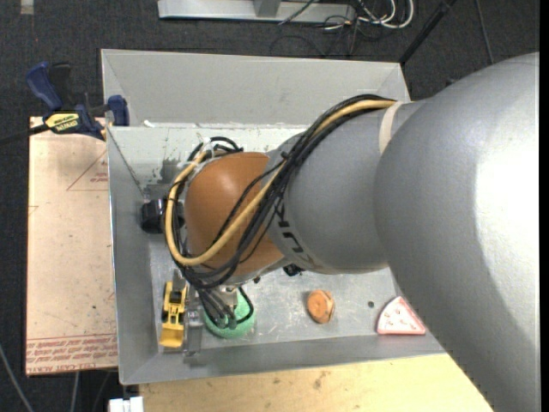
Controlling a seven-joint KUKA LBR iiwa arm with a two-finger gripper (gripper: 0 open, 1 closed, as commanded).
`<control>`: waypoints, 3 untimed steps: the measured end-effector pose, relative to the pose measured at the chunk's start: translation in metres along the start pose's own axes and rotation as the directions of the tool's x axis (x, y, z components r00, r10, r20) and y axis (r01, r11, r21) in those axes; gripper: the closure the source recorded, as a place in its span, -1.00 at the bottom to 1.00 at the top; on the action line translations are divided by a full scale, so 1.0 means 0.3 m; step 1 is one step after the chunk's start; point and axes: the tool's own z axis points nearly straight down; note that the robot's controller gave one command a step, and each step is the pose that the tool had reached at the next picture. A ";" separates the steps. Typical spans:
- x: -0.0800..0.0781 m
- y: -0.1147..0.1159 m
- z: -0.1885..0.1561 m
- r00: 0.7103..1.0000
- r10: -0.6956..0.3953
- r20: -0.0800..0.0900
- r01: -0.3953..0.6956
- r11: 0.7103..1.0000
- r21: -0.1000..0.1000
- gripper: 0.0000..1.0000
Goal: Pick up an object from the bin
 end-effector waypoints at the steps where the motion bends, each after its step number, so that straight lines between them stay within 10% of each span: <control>1: -0.007 -0.005 -0.015 1.000 0.006 0.006 -0.006 1.000 -0.002 1.00; 2: -0.007 -0.005 -0.015 1.000 0.006 0.006 -0.006 1.000 -0.002 -1.00; 3: -0.007 -0.005 -0.015 1.000 0.006 0.006 -0.006 1.000 -0.002 -1.00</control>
Offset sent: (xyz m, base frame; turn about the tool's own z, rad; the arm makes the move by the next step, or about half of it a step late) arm 0.0000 0.0000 0.0000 0.0000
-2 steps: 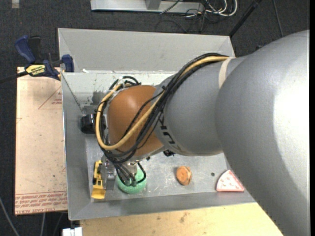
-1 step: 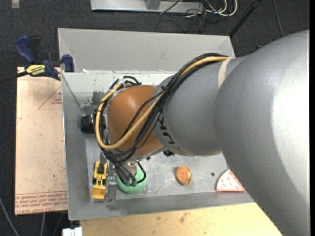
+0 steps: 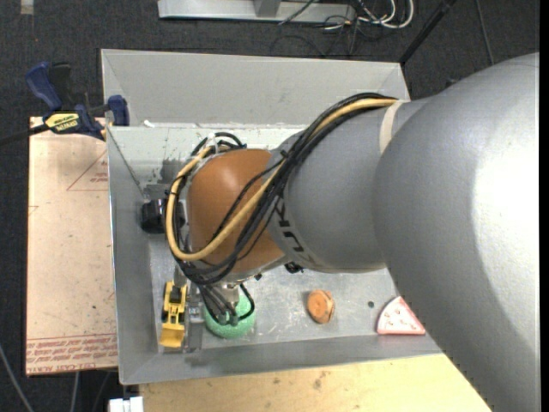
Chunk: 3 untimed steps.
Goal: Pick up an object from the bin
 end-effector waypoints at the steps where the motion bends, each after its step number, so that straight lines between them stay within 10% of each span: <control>1: 0.001 -0.002 0.066 0.997 -0.072 0.007 0.072 0.997 -0.002 -1.00; 2: -0.035 0.031 0.180 0.954 -0.298 0.016 0.298 0.955 0.000 1.00; 3: -0.035 0.031 0.180 0.954 -0.298 0.015 0.298 0.955 0.000 1.00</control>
Offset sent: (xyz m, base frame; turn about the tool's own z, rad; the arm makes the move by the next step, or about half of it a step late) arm 0.0051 0.0084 -0.0597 -0.3065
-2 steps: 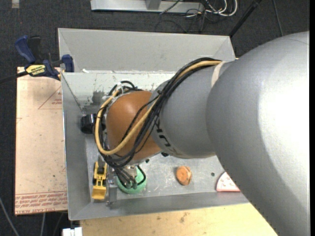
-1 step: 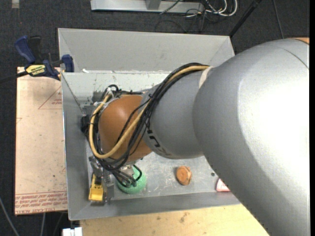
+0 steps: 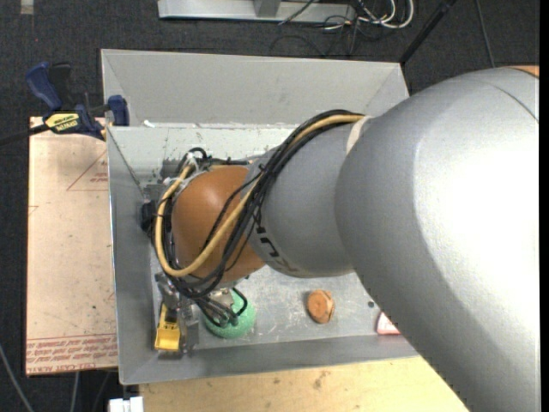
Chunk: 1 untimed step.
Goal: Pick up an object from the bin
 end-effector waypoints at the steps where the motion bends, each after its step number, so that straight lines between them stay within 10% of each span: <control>1: -0.011 -0.007 -0.166 1.000 -0.012 -0.018 0.012 1.000 0.002 1.00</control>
Offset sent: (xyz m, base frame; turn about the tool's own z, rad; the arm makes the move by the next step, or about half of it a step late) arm -0.0028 -0.0834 -0.0056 -0.0652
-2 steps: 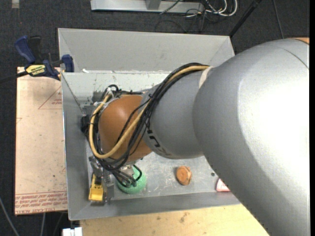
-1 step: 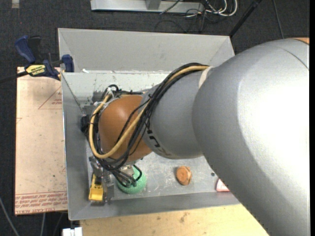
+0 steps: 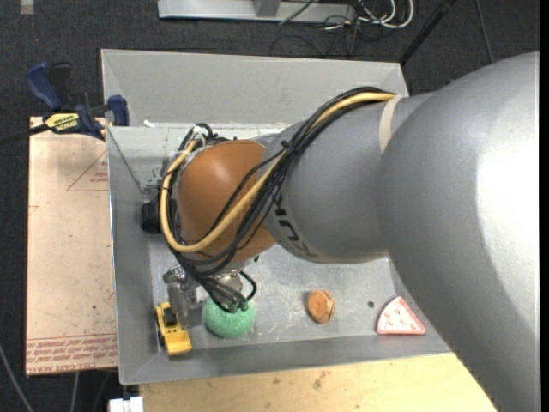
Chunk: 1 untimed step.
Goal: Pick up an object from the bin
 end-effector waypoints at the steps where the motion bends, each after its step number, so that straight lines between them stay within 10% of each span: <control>1: 0.096 -0.253 0.183 0.999 -0.051 0.011 0.051 0.999 -0.001 -1.00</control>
Offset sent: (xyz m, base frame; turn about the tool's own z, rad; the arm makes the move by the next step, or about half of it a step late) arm 0.0000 0.0000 0.0000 0.0000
